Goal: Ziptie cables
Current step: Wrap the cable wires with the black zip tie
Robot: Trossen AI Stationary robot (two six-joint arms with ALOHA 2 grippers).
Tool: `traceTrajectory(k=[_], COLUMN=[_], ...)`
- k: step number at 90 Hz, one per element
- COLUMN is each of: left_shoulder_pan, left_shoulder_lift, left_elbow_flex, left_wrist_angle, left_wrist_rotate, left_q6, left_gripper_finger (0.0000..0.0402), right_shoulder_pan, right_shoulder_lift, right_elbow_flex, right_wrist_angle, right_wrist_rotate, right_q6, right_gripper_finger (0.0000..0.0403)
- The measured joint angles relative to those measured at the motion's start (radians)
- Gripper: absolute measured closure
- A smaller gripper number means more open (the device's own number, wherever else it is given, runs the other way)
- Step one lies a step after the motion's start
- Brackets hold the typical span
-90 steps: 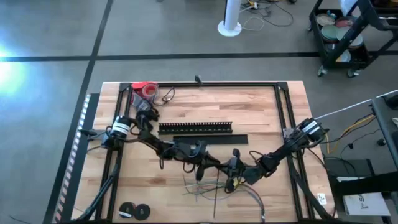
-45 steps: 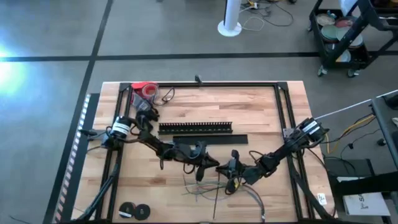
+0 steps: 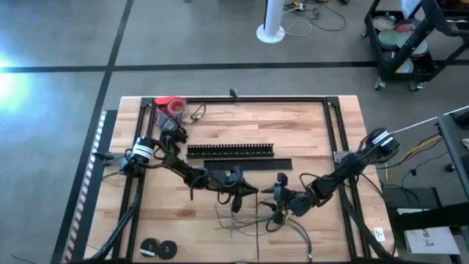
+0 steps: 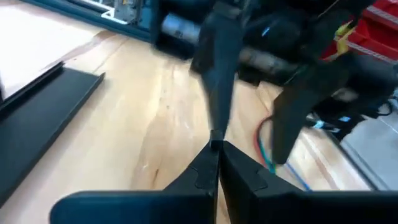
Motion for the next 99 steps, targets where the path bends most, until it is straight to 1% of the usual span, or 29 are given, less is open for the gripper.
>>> traceTrajectory(k=[7,14,24,31,42,49,61,69,76,91,99], left_shoulder_pan=[0.004,0.005,0.007,0.007,0.007,0.007,0.007,0.007,0.013,0.009,-0.007], left_shoulder_lift=[0.0,0.0,0.0,0.0,0.0,0.0,0.0,0.0,0.0,-0.001,-0.001], left_elbow_flex=[0.0,0.0,0.008,0.016,0.036,0.042,0.05,0.057,0.068,0.081,0.082], left_wrist_angle=[-0.01,-0.009,-0.032,-0.07,-0.139,-0.164,-0.163,-0.167,-0.174,-0.281,-0.298], left_wrist_rotate=[-0.006,-0.007,-0.007,-0.007,-0.007,-0.007,-0.007,-0.007,-0.007,-0.008,-0.007], left_q6=[-0.006,-0.008,-0.011,-0.01,-0.009,-0.009,-0.009,-0.011,-0.016,-0.046,-0.055], left_gripper_finger=[0.0401,0.0401,0.0401,0.0401,0.0401,0.0401,0.0401,0.0401,0.0401,0.0401,0.0401], right_shoulder_pan=[0.022,0.048,0.084,0.095,0.095,0.099,0.122,0.146,0.169,0.208,0.216], right_shoulder_lift=[-0.024,-0.016,0.061,0.113,0.122,0.121,0.143,0.19,0.241,0.384,0.447], right_elbow_flex=[0.01,0.044,0.132,0.183,0.24,0.289,0.401,0.455,0.504,0.603,0.651], right_wrist_angle=[-0.015,-0.052,-0.123,-0.13,-0.149,-0.254,-0.507,-0.584,-0.585,-0.588,-0.594], right_wrist_rotate=[-0.06,-0.104,-0.111,-0.117,-0.121,-0.119,-0.118,-0.117,-0.117,-0.118,-0.117], right_q6=[-0.101,-0.16,-0.236,-0.288,-0.364,-0.392,-0.425,-0.452,-0.479,-0.494,-0.483], right_gripper_finger=[0.022,0.0222,0.0227,0.023,0.023,0.0227,0.0229,0.0233,0.0235,0.0233,0.0234])
